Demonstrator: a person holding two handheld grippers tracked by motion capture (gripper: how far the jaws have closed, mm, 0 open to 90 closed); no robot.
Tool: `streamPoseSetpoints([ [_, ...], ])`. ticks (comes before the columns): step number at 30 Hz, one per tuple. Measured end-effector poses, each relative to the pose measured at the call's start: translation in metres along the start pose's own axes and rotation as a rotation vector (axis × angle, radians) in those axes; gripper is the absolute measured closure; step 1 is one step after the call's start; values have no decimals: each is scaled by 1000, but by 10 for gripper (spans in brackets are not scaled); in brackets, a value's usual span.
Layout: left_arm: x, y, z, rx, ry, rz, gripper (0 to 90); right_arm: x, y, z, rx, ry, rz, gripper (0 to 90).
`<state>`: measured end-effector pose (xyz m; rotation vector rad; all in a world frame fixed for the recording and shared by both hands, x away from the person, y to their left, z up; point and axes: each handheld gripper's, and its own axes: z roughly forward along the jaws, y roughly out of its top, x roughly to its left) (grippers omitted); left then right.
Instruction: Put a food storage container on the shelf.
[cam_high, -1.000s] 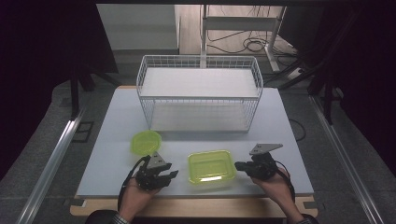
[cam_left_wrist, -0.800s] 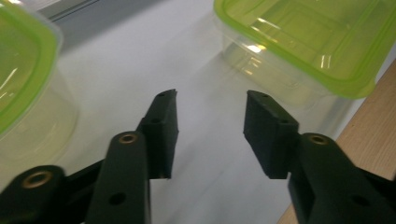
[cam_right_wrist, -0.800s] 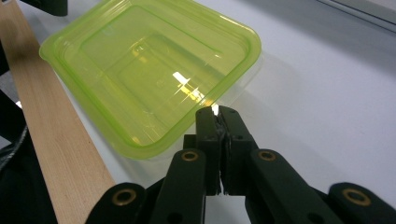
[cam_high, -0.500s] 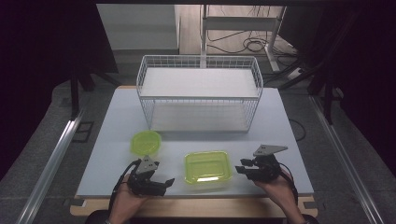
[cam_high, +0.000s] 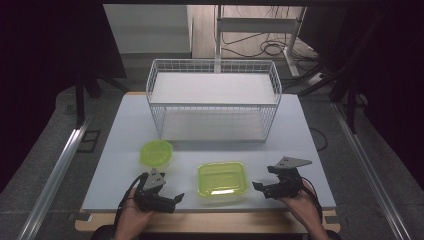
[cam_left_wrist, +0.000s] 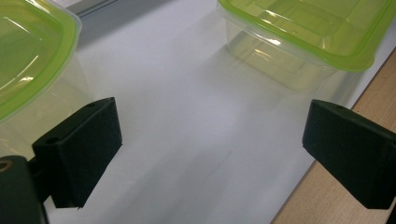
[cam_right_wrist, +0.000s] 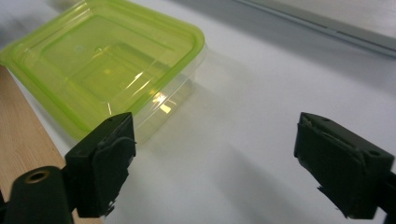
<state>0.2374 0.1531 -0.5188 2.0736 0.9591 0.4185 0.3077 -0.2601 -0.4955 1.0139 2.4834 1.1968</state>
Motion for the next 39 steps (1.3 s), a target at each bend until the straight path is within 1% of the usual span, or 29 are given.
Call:
streamPoseSetpoints([
  [1,-1,0,1,-1,5,16,44,0,-1,2,4,9,3,106],
  [3,-1,0,1,-4,9,23,44,0,-1,2,6,15,6,105],
  [4,-2,0,2,-6,17,38,43,1,0,3,11,23,12,102],
  [7,-2,0,2,-7,26,49,43,1,0,4,13,27,30,89],
  [10,-2,-1,2,-5,33,55,43,2,2,4,9,11,42,49],
  [11,-2,-1,2,-5,33,55,43,2,2,4,9,11,42,49],
  [12,-2,-1,2,4,37,65,43,2,3,4,1,-12,60,35],
  [13,-2,-1,2,4,37,65,43,2,3,4,1,-12,60,35],
  [15,-3,-1,3,9,39,72,43,1,4,3,-4,-12,84,37],
  [16,-3,0,3,12,42,77,43,1,5,3,-7,-5,101,56],
  [17,-3,0,3,12,42,77,43,1,5,3,-7,-5,101,56],
  [18,-3,0,4,12,42,78,43,2,6,3,-11,4,112,69],
  [19,-4,0,4,12,45,79,43,3,8,3,-14,22,130,118],
  [20,-4,0,4,12,45,79,43,3,8,3,-14,22,130,118],
  [21,-4,0,3,12,49,80,43,3,9,3,-17,35,130,147],
  [22,-4,0,3,9,55,86,44,4,11,4,-24,50,138,196],
  [23,-4,0,2,1,58,83,45,4,12,5,-23,55,144,215],
  [24,-4,0,2,1,58,83,45,4,12,5,-23,55,144,215],
  [29,-4,0,2,-1,61,81,46,5,19,13,9,112,181,318],
  [30,-5,0,3,1,64,85,46,4,21,17,21,144,198,356],
  [31,-5,0,3,1,64,85,46,4,21,17,21,144,198,356],
  [32,-5,0,3,4,64,90,46,3,22,23,40,169,218,387],
  [33,-5,0,3,4,64,90,46,3,22,23,40,169,218,387],
  [34,-5,0,3,2,64,90,46,1,23,27,59,193,249,440],
  [35,-6,0,4,3,64,92,46,0,24,29,63,205,265,460],
  [36,-6,0,4,3,64,92,46,0,24,29,63,205,265,460],
  [37,-6,0,4,6,62,93,46,-2,24,30,64,222,285,475],
  [38,-6,0,4,7,61,91,46,-5,26,34,72,240,311,521],
  [39,-6,0,4,5,61,90,46,-6,26,36,76,249,321,541],
])
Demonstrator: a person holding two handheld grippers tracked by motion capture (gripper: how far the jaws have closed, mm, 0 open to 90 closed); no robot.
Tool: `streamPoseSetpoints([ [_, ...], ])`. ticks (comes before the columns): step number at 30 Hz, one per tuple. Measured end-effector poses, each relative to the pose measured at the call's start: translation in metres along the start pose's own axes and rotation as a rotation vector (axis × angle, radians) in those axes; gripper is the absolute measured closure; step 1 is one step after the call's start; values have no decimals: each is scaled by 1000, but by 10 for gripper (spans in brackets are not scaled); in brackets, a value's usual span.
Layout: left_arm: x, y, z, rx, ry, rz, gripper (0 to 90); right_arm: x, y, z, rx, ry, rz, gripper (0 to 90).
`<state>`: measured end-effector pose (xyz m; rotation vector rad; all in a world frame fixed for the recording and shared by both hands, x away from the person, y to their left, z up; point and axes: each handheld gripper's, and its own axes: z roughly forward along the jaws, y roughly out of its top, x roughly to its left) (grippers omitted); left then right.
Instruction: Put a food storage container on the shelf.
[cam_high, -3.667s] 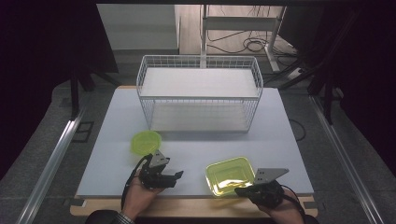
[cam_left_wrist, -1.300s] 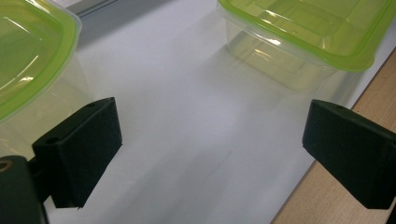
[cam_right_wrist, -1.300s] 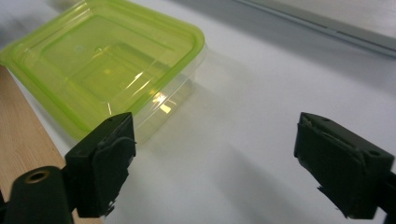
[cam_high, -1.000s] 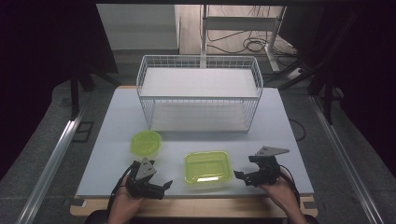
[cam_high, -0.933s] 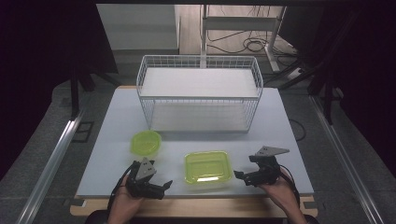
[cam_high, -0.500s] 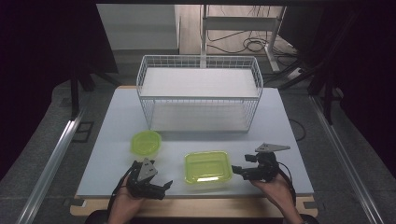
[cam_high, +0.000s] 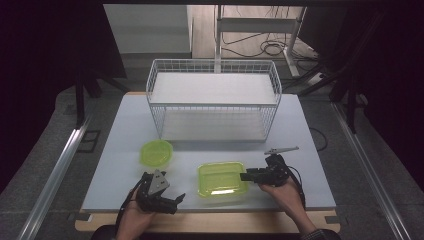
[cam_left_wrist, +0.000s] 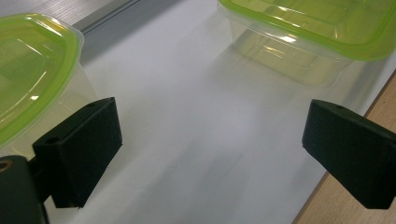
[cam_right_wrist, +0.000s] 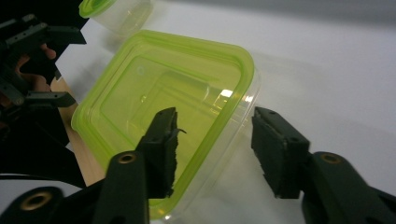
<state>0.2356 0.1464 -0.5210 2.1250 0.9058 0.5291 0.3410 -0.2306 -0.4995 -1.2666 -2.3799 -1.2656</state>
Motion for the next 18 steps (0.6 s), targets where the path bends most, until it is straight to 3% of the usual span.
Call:
streamPoseSetpoints([
  [1,0,0,0,0,0,0,46,0,0,0,0,0,0,541],
  [2,0,0,0,0,0,0,46,-3,2,3,17,24,39,590],
  [6,0,0,0,2,1,3,47,-8,2,9,52,68,114,672],
  [7,0,0,0,2,1,3,47,-8,2,9,52,68,114,672],
  [8,0,0,0,2,2,5,47,-11,3,10,62,96,173,713],
  [11,-1,0,0,2,2,7,47,-14,4,9,61,166,225,786],
  [18,0,0,0,-2,2,8,48,-6,7,8,59,181,194,804],
])
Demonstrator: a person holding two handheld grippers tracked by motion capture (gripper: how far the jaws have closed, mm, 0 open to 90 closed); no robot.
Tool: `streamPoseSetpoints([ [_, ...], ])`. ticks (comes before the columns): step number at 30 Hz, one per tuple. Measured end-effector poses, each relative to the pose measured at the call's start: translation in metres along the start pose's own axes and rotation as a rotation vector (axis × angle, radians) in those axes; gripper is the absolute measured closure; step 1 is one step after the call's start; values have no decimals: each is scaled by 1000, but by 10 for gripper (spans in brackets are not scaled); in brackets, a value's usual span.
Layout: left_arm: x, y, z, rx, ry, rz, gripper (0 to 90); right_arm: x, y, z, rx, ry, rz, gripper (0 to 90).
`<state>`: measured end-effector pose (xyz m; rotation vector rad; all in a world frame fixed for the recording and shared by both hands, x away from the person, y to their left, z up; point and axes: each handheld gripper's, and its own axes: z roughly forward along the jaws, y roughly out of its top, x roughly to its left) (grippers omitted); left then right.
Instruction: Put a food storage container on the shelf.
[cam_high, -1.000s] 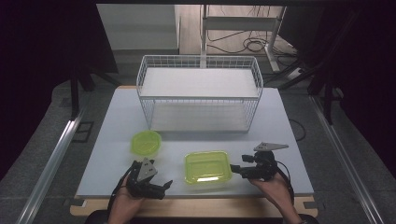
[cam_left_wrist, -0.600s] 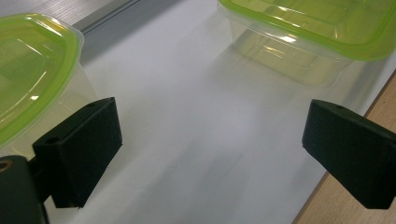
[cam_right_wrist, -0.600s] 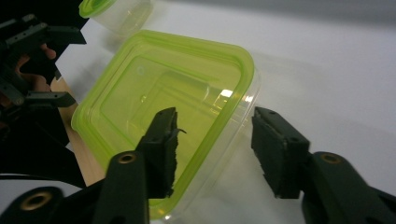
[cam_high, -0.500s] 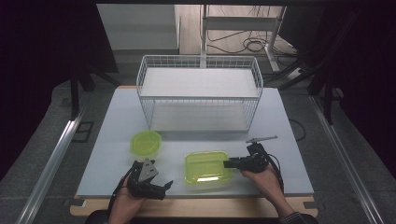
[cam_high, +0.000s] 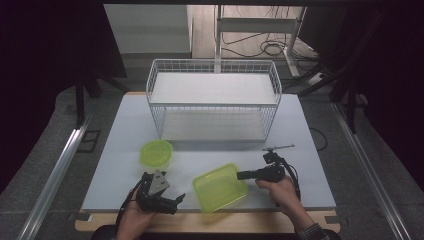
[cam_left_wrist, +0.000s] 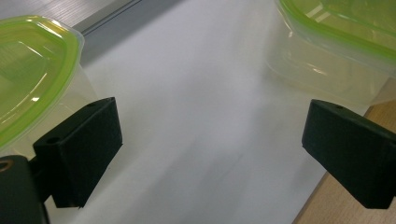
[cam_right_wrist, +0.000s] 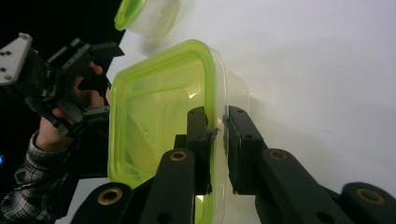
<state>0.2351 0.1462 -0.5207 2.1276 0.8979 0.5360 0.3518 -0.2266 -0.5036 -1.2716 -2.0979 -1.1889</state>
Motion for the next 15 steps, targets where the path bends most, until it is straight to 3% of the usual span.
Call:
streamPoseSetpoints([
  [7,1,0,-1,-12,0,-7,47,6,6,-15,-72,16,-7,804],
  [15,1,0,-1,-20,-4,-11,46,16,17,-30,-127,-5,-49,804],
])
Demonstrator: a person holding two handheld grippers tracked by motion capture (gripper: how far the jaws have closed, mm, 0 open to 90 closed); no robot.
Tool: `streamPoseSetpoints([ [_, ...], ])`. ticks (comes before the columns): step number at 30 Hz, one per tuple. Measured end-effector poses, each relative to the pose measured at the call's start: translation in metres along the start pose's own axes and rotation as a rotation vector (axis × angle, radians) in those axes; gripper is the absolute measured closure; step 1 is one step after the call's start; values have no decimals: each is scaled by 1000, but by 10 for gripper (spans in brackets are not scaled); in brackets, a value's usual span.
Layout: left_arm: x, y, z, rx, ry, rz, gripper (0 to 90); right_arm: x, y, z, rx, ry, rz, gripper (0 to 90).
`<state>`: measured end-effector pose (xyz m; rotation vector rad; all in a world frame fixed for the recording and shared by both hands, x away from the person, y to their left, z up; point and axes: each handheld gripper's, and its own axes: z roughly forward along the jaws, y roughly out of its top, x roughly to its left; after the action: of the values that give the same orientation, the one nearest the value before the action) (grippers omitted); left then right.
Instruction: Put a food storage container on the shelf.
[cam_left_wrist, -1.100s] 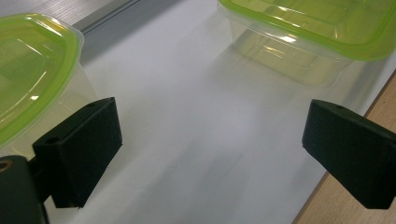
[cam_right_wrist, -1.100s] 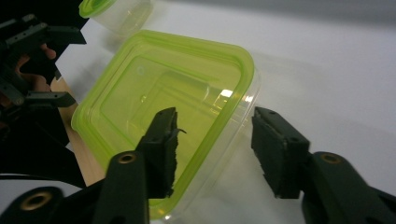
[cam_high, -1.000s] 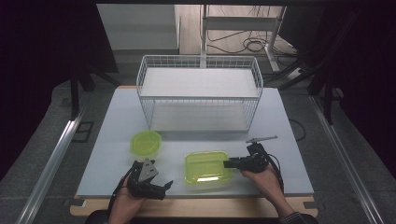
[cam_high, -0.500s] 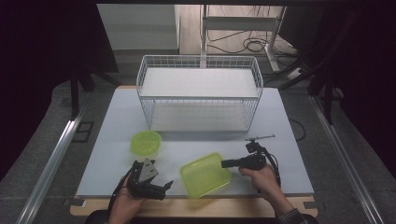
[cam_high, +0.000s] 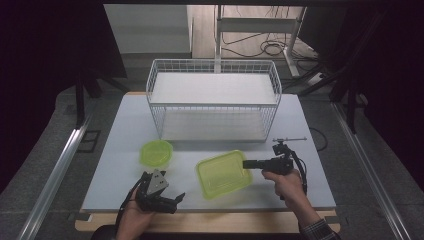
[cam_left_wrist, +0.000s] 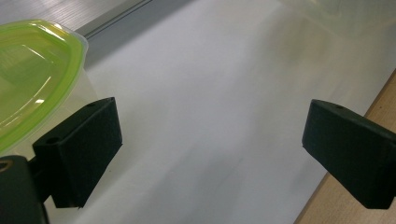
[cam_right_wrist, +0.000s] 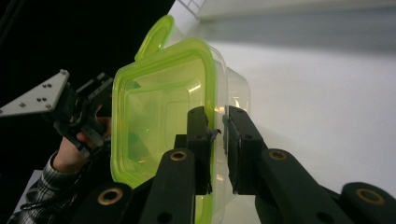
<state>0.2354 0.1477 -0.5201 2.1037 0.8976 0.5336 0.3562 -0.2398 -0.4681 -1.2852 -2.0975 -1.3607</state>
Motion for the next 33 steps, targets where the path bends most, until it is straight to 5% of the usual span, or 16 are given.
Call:
streamPoseSetpoints([
  [33,2,0,-1,-32,-18,-13,37,57,83,-24,-160,-57,-148,804],
])
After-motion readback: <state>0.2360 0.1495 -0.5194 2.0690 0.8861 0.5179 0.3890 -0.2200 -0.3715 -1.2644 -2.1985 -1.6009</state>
